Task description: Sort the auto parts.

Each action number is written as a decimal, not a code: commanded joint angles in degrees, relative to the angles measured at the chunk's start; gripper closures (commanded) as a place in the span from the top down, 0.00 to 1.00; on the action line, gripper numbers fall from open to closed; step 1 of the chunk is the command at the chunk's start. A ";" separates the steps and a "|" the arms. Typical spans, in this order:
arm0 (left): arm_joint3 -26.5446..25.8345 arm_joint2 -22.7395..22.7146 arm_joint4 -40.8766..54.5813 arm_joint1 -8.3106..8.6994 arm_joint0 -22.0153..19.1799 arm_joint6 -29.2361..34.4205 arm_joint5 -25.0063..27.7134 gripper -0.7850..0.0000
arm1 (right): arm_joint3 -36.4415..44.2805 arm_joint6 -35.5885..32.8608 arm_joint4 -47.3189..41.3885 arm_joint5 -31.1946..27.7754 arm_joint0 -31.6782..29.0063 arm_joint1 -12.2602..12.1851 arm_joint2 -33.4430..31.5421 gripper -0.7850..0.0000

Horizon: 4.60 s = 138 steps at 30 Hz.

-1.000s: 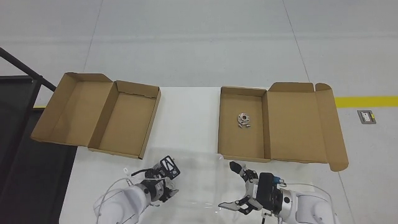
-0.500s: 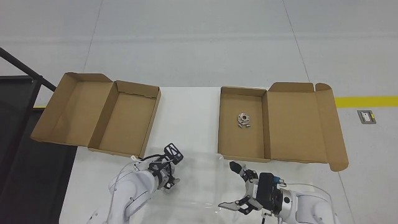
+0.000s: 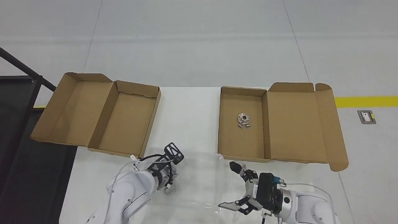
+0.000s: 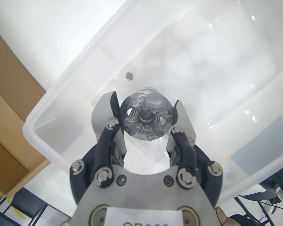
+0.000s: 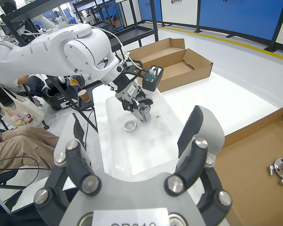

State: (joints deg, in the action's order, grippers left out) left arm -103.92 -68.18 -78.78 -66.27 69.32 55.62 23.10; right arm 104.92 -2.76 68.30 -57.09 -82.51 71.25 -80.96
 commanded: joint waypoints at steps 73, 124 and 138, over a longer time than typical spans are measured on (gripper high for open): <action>41.81 -8.37 6.97 0.83 -29.49 -17.82 -15.82 0.00 | 0.00 0.00 0.00 -0.02 0.00 0.00 0.00 1.00; -15.16 -16.99 17.50 7.40 5.41 -0.74 26.31 1.00 | 0.00 0.00 0.00 -0.02 0.00 0.00 0.00 1.00; -17.24 -14.68 13.37 9.30 8.59 -3.06 28.63 1.00 | 0.00 0.00 0.00 -0.02 0.00 0.00 0.00 1.00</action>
State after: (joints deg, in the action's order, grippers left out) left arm -121.16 -82.86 -65.41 -56.98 77.91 52.56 51.73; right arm 104.92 -2.76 68.30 -57.09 -82.51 71.25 -80.96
